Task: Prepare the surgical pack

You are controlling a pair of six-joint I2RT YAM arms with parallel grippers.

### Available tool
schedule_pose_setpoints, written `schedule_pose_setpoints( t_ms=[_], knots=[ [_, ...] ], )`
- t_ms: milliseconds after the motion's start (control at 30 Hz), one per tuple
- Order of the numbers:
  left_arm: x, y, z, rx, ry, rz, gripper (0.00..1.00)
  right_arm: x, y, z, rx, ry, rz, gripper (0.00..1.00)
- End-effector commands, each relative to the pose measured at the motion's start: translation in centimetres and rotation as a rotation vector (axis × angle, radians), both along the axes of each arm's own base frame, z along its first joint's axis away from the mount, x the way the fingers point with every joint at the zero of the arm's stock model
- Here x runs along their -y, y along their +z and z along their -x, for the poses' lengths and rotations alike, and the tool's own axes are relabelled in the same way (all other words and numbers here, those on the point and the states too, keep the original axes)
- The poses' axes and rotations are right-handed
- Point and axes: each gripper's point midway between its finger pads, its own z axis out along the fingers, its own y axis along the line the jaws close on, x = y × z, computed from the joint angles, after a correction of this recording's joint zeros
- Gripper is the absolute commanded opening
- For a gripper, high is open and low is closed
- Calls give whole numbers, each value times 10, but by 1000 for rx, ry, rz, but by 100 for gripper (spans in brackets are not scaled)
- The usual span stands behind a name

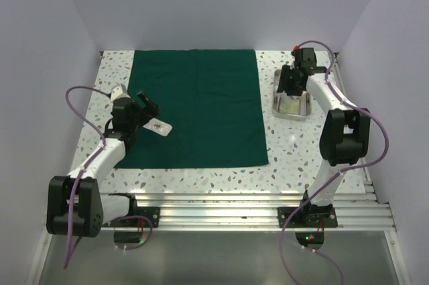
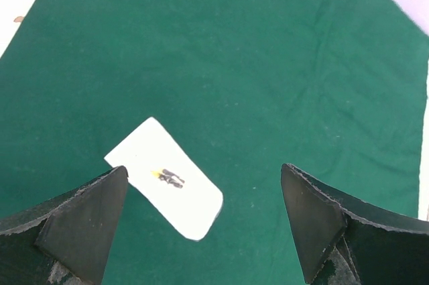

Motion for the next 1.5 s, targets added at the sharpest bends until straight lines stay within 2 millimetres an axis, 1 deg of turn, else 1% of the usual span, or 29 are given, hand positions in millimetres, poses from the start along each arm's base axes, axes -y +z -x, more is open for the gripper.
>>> schedule_pose_setpoints(
  t_ms=[0, 33, 133, 267, 333, 367, 467, 500, 567, 600, 633, 700, 833, 933, 967, 1033, 1067, 1100, 1133, 1167, 1200, 1233, 1267, 1300, 1333, 1367, 1400, 1433, 1467],
  knots=[
    [-11, 1, -4, -6, 36, -38, 100, 4, 51, -12, 135, -22, 8, 47],
    [-12, -1, -4, -9, 39, -39, 100, 3, 47, -14, 125, -18, 6, 42],
    [-11, 0, -2, -4, 40, -33, 100, -1, 37, -17, 97, 8, -10, 33],
    [-11, 3, -2, 4, 40, -34, 100, -3, 22, -25, 87, -1, -15, 26],
    [-11, 2, -1, 1, 39, -34, 100, -3, 20, -30, 87, -5, -16, 22],
    [-12, 2, -1, 2, 42, -36, 100, -4, 9, -33, 65, -5, -21, 22],
    [-13, -1, 0, -4, 46, -39, 100, -7, 2, -41, 58, -6, -32, 20],
    [-13, -2, 1, -7, 45, -39, 100, -8, -6, -43, 44, -7, -33, 19],
    [-13, -6, 1, -19, 43, -34, 100, -4, -9, -48, 42, -25, -18, 17],
    [-16, -9, 2, -29, 51, -29, 100, -2, -22, -48, 13, -30, -7, 16],
    [-17, -13, 2, -38, 52, -23, 100, 0, -22, -50, 9, -38, 0, 15],
    [-20, -17, 4, -45, 62, -16, 100, 1, -30, -51, -4, -43, 10, 14],
    [-25, -14, 5, -32, 79, -15, 100, 5, -33, -55, -4, -60, 26, 13],
    [-26, -12, 5, -24, 79, -20, 100, 5, -25, -59, 14, -63, 22, 14],
    [-26, -13, 5, -27, 79, -22, 100, 3, -20, -62, 21, -58, 13, 20],
    [-26, -14, 6, -32, 78, -23, 100, 1, -11, -63, 39, -54, 5, 25],
    [-27, -16, 6, -38, 80, -25, 100, 0, 2, -64, 66, -56, 0, 27],
    [-27, -16, 6, -41, 82, -28, 100, 1, 8, -64, 79, -58, -2, 29],
    [-28, -19, 6, -50, 86, -31, 100, -2, 14, -63, 90, -52, -4, 35],
    [-29, -22, 7, -60, 87, -32, 100, -4, 28, -62, 116, -49, -6, 36],
    [-29, -22, 7, -61, 91, -34, 100, -5, 36, -61, 130, -48, -7, 37],
    [-29, -27, 7, -79, 92, -34, 100, -9, 40, -58, 133, -39, -8, 39],
    [-30, -28, 6, -85, 94, -33, 100, -11, 54, -55, 162, -32, -10, 39],
    [-29, -32, 6, -97, 94, -30, 100, -13, 61, -53, 176, -31, -13, 40],
    [-28, -39, 6, -120, 91, -24, 99, -24, 62, -49, 180, -5, -32, 40],
    [-27, -40, 4, -128, 85, -19, 98, -30, 68, -45, 194, 10, -43, 40],
    [-27, -44, 4, -138, 85, -14, 97, -42, 81, -40, 222, 35, -59, 40],
    [-26, -51, 4, -158, 83, -5, 96, -51, 82, -36, 235, 53, -78, 40],
    [-23, -52, 2, -157, 69, 4, 95, -64, 86, -31, 245, 89, -104, 40]
  ],
)
